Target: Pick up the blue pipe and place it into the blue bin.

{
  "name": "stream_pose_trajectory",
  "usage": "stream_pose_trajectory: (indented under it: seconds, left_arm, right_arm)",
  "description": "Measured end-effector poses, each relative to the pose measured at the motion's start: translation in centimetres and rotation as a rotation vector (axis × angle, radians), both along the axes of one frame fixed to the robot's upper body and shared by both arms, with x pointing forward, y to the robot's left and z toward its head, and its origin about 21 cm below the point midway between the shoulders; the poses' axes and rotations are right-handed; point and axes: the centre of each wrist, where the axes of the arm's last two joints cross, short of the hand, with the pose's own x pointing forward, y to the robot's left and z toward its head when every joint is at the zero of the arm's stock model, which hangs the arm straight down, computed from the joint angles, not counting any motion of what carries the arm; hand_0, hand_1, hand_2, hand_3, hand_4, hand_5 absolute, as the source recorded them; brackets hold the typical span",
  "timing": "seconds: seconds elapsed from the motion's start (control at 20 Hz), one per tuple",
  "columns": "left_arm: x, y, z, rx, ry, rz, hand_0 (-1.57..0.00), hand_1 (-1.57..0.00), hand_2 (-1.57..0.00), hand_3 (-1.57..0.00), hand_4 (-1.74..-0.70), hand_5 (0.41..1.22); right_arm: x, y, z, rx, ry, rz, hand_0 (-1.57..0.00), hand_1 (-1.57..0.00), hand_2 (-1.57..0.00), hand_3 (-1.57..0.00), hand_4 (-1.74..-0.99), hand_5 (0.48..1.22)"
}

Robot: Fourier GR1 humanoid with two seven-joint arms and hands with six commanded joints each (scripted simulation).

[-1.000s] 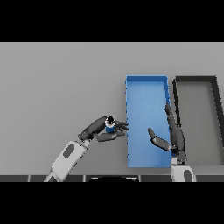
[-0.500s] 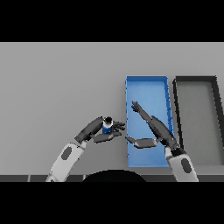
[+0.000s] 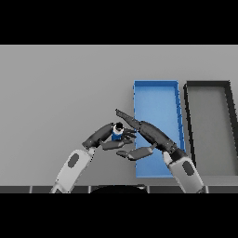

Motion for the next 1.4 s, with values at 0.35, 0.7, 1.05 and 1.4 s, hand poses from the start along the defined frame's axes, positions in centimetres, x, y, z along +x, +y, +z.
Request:
stream_pose_trajectory:
  seconds: [0.35,0.7,1.05,1.4]
  left_arm:
    - [0.4,0.0,0.0,-0.028,0.003,-0.039,-1.57,-1.57,-1.57,-1.57,-1.46,1.221]
    - [0.2,-0.1,-0.6,-0.02,0.04,-0.022,-1.57,-1.57,-1.55,-1.27,-1.68,1.221]
    - [0.2,-0.1,-0.5,-0.038,0.013,-0.028,-1.57,-1.57,-1.55,-1.42,-1.73,1.221]
    - [0.2,-0.1,-0.2,-0.044,-0.002,-0.007,-1.45,-1.37,-1.34,-1.05,-1.63,1.221]
  right_arm:
    - [2.7,3.3,0.7,-0.04,0.038,0.08,-0.02,-0.11,-0.13,-0.05,-1.222,0.517]
    - [3.7,4.9,0.7,-0.008,0.03,0.149,-1.19,-1.19,-1.2,-1.03,-1.513,0.671]
    - [3.1,5.9,0.1,0.058,-0.025,0.183,-1.49,-1.49,-1.49,-1.46,-1.485,1.106]
    - [2.9,5.6,-0.1,0.144,0.056,0.165,-1.55,-1.55,-1.55,-1.55,-1.496,1.197]
